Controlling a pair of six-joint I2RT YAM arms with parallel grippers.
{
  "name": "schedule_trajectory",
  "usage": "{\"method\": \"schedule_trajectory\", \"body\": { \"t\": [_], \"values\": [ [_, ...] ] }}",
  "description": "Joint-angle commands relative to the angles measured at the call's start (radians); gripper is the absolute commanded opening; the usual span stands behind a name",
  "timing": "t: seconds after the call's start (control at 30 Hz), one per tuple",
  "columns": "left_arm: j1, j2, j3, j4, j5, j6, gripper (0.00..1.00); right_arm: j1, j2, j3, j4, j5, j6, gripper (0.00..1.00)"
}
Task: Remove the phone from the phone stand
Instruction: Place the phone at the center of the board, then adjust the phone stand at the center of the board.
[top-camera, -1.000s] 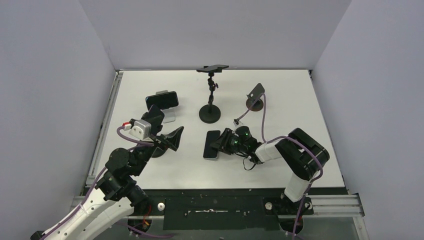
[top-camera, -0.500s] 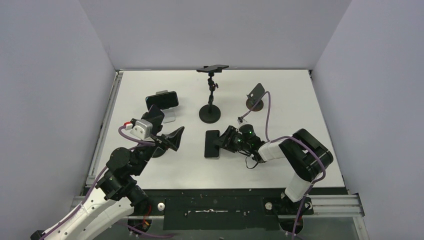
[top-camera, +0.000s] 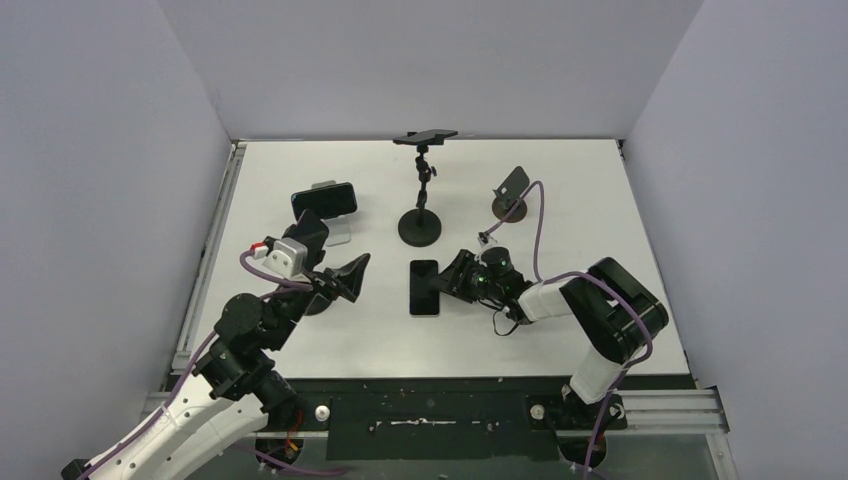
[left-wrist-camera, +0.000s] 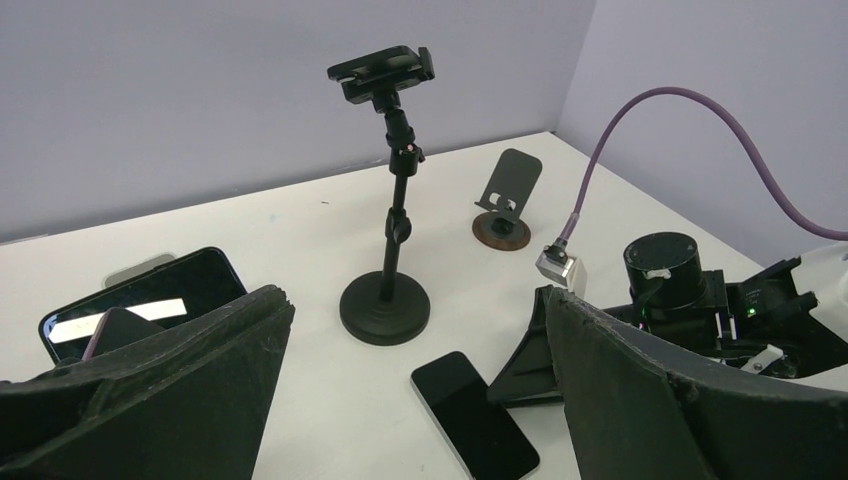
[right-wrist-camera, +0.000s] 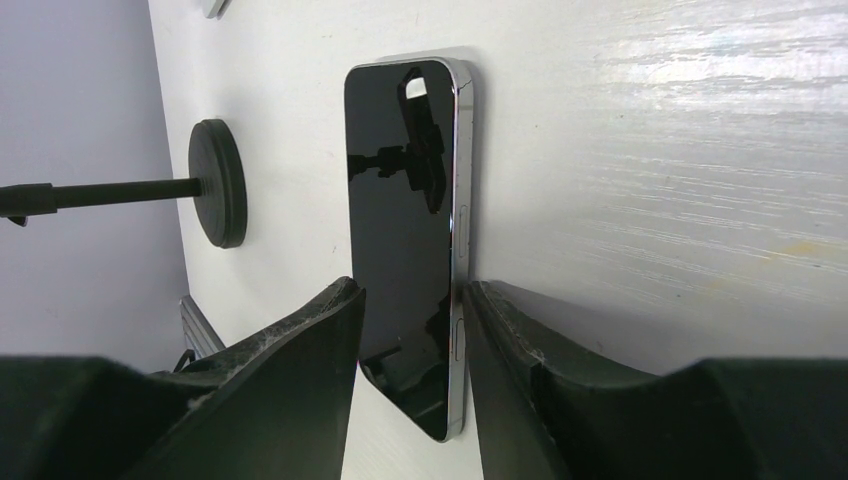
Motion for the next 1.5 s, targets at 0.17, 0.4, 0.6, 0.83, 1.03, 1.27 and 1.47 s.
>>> {"method": "schedule_trajectory", "body": {
  "t": [0.17, 0.4, 0.6, 0.83, 1.03, 1.27, 1.47],
  "values": [
    [0.004, 0.006, 0.019, 0.013, 0.019, 0.013, 0.97, -0.042, -0.115, -0.059, -0.023, 0.029, -0.017, 0.43],
    [0.006, 0.009, 0.020, 0.015, 0.016, 0.008, 0.97, -0.096, -0.450, -0.009, -0.365, 0.108, -0.204, 0.45],
    [0.011, 0.028, 0.023, 0.020, 0.041, -0.002, 0.97, -0.165, -0.634, 0.128, -0.683, 0.389, -0.358, 0.63],
    [0.016, 0.031, 0.019, 0.027, 0.060, -0.010, 0.97, -0.488, -0.633, 0.078, -0.555, 0.219, -0.339, 0.63],
    [0.015, 0.026, 0.019, 0.020, 0.065, -0.011, 0.97, -0.507, -0.500, 0.086, -0.313, 0.236, -0.324, 0.61],
    [0.017, 0.012, 0.016, 0.026, 0.094, -0.010, 0.97, -0.562, -0.230, 0.169, -0.003, 0.101, -0.330, 0.58],
    [0.019, 0.008, 0.012, 0.037, 0.109, -0.014, 0.97, -0.622, -0.056, 0.259, 0.161, -0.061, -0.362, 0.59]
  ]
}}
